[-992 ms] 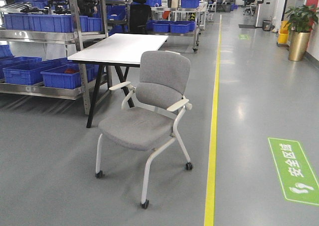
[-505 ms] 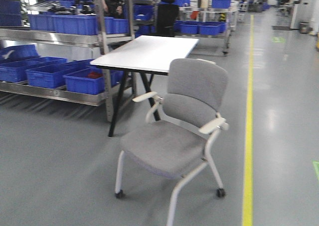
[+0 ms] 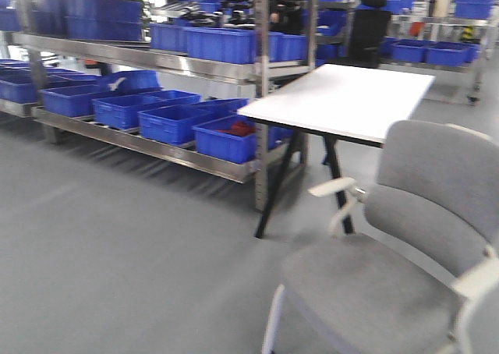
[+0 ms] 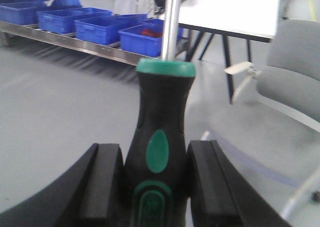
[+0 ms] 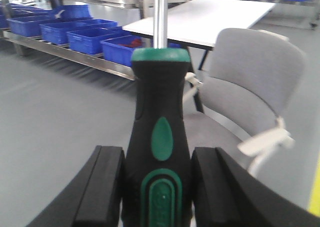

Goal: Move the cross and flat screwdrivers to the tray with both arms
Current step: 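Hold both screwdrivers while the base turns away from the table, then hold both screwdrivers while driving to the grey metal tray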

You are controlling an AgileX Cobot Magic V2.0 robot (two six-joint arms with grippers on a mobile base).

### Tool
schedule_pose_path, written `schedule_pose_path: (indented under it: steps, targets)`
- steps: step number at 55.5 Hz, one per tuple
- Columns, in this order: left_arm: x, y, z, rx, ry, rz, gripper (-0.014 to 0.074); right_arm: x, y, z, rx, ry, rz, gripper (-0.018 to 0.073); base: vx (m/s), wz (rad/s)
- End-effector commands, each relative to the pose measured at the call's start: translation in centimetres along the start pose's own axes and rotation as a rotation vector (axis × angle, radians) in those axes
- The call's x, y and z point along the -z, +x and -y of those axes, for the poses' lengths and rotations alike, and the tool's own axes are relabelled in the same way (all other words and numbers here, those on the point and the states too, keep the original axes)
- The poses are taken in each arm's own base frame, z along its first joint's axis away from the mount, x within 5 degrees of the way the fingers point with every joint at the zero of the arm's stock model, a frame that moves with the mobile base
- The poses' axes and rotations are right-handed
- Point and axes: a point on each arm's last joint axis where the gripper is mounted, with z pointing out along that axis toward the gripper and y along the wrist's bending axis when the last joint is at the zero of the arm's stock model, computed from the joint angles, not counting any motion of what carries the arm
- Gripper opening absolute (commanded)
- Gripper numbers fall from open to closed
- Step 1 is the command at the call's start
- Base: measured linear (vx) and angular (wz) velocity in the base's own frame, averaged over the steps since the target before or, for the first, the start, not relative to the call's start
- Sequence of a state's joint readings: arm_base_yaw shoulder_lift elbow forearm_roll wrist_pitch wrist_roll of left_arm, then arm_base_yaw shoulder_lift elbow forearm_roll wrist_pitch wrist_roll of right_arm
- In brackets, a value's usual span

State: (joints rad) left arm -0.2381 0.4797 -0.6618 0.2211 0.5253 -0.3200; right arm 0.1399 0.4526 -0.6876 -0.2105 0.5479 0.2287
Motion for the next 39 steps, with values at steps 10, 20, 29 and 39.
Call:
schedule_pose_path:
  steps: [10, 20, 29, 39]
  targets:
    - [0.18, -1.47, 0.36, 0.0, 0.034, 0.104, 0.0003, 0.31, -1.67, -0.11, 0.015, -0.011, 0.111, -0.0008, 0.56, 0.46]
    - [0.18, -1.47, 0.36, 0.0, 0.034, 0.104, 0.0003, 0.31, -1.68, -0.11, 0.015, -0.011, 0.112, -0.0008, 0.55, 0.55]
    - [0.18, -1.47, 0.36, 0.0, 0.034, 0.104, 0.0003, 0.31, -1.67, -0.11, 0.015, -0.011, 0.111, -0.0008, 0.54, 0.64]
    - [0.18, -1.47, 0.36, 0.0, 0.034, 0.104, 0.0003, 0.31, -1.67, -0.11, 0.015, -0.011, 0.111, -0.0008, 0.54, 0.62]
